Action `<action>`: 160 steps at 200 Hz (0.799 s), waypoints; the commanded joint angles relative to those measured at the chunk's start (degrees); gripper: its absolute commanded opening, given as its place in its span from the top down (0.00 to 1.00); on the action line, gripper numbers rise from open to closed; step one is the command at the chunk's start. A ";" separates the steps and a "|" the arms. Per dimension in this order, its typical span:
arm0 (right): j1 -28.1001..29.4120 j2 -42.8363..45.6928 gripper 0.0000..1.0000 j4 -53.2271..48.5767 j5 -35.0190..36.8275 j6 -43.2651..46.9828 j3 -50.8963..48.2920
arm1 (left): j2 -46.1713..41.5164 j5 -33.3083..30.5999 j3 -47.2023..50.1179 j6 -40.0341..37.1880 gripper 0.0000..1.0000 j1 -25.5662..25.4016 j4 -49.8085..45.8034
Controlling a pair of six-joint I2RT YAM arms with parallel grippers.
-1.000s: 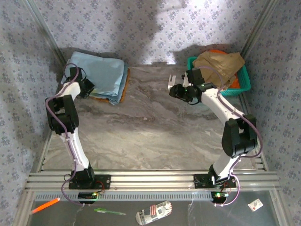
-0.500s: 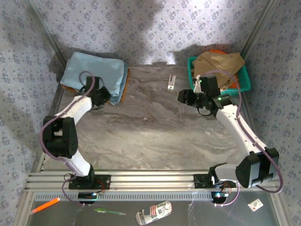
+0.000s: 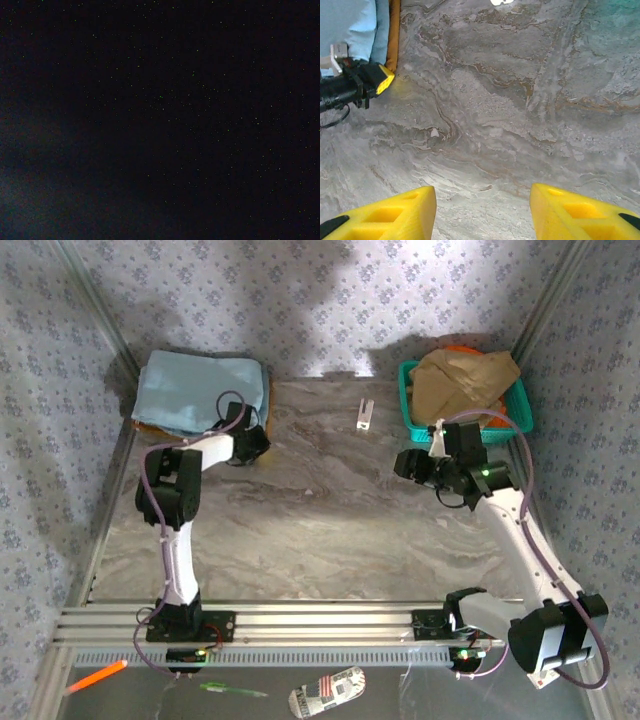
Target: Fold and stack the trousers
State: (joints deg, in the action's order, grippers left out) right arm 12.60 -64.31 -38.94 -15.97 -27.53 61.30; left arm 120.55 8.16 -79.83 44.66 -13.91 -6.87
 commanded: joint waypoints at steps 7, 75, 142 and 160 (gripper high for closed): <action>-0.47 1.28 0.46 -2.15 0.44 0.83 -0.58 | 3.30 1.10 -6.32 -3.02 1.00 -0.06 3.21; -0.30 5.92 0.39 -2.79 -2.37 0.17 1.05 | -15.20 3.33 10.19 -4.59 0.87 -0.36 4.55; 5.52 19.58 0.01 4.26 5.96 -3.07 0.19 | -62.56 -17.76 22.74 -16.47 0.00 -5.14 -17.09; 9.24 20.29 0.00 4.23 19.21 -5.80 -1.83 | -71.94 -27.19 24.94 -16.15 0.00 -6.76 -20.85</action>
State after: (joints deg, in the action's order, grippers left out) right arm 18.13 -45.04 -36.23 -11.92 -30.26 61.63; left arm 56.73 -3.88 -58.96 31.75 -19.35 -16.49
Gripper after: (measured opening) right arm 0.995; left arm 0.994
